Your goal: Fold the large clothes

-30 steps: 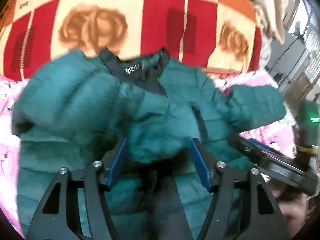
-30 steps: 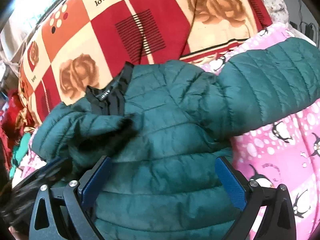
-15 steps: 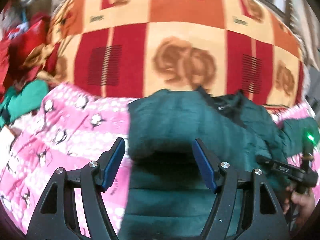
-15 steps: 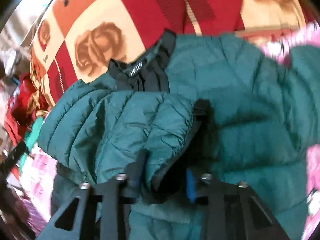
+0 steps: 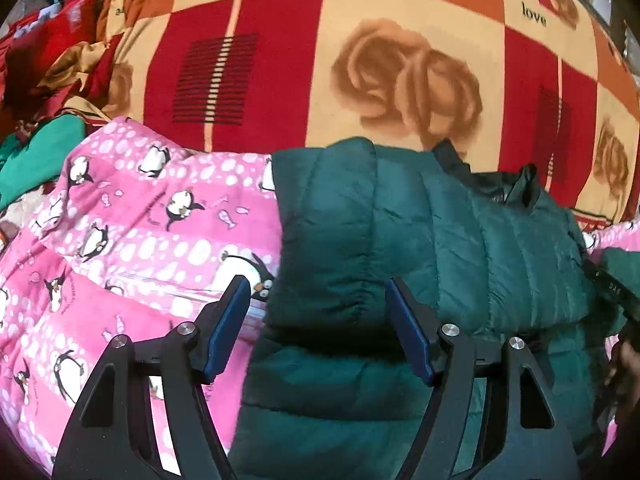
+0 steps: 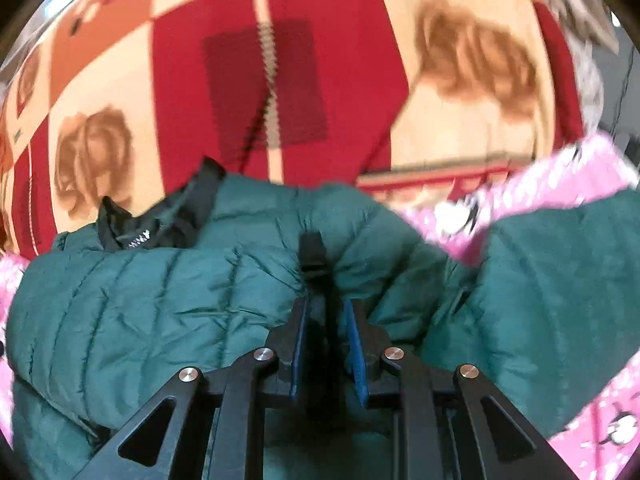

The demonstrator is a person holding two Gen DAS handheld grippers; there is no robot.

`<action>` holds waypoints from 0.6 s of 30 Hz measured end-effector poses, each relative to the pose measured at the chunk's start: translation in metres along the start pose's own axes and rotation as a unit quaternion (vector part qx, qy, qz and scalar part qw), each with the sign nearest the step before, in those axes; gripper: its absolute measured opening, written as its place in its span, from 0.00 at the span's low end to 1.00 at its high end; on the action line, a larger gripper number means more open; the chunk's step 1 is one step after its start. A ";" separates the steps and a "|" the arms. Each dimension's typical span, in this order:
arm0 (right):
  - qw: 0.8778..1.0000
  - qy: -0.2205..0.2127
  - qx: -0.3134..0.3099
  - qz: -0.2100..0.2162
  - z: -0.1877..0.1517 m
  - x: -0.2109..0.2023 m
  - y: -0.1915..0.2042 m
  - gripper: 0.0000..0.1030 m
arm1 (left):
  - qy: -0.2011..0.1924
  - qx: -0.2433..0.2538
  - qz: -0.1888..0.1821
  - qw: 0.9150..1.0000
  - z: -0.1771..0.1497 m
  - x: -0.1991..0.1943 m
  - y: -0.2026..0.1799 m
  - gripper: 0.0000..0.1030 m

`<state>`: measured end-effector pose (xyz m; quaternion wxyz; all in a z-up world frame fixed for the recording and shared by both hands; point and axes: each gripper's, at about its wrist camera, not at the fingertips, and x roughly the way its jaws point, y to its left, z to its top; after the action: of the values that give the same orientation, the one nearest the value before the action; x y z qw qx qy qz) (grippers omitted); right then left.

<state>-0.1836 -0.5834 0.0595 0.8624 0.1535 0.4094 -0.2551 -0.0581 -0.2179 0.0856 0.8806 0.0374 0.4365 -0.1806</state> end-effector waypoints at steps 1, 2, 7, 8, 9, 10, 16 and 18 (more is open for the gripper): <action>1.000 0.006 0.010 0.000 -0.002 0.001 -0.004 0.19 | 0.000 0.001 -0.002 1.000 0.001 0.001 -0.002 0.68; 1.000 0.008 0.023 0.000 -0.005 -0.003 -0.012 0.27 | -0.002 0.002 -0.005 1.000 0.002 0.001 -0.005 0.68; 0.998 -0.015 0.016 0.054 -0.014 -0.046 -0.008 0.47 | -0.017 0.009 -0.009 1.000 0.013 0.003 -0.020 0.68; 0.998 -0.015 0.001 0.067 -0.015 -0.050 0.001 0.47 | -0.019 0.009 -0.009 1.000 0.015 0.005 -0.023 0.68; 0.996 -0.013 -0.017 0.084 -0.015 -0.052 0.013 0.47 | -0.022 0.007 -0.009 1.000 0.017 0.008 -0.026 0.68; 0.994 -0.010 -0.035 0.098 -0.015 -0.051 0.025 0.47 | -0.023 0.006 -0.007 1.000 0.019 0.012 -0.030 0.68; 0.991 0.030 -0.069 0.115 -0.017 0.000 0.062 0.47 | -0.014 0.009 0.017 1.000 0.020 0.040 -0.044 0.71; 0.991 0.038 -0.077 0.101 -0.018 0.019 0.066 0.47 | -0.015 0.022 0.022 0.999 0.017 0.046 -0.049 0.76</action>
<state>-0.1476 -0.5269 0.0369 0.8768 0.1371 0.4427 -0.1283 -0.0372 -0.2801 0.0642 0.8899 0.0639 0.4180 -0.1710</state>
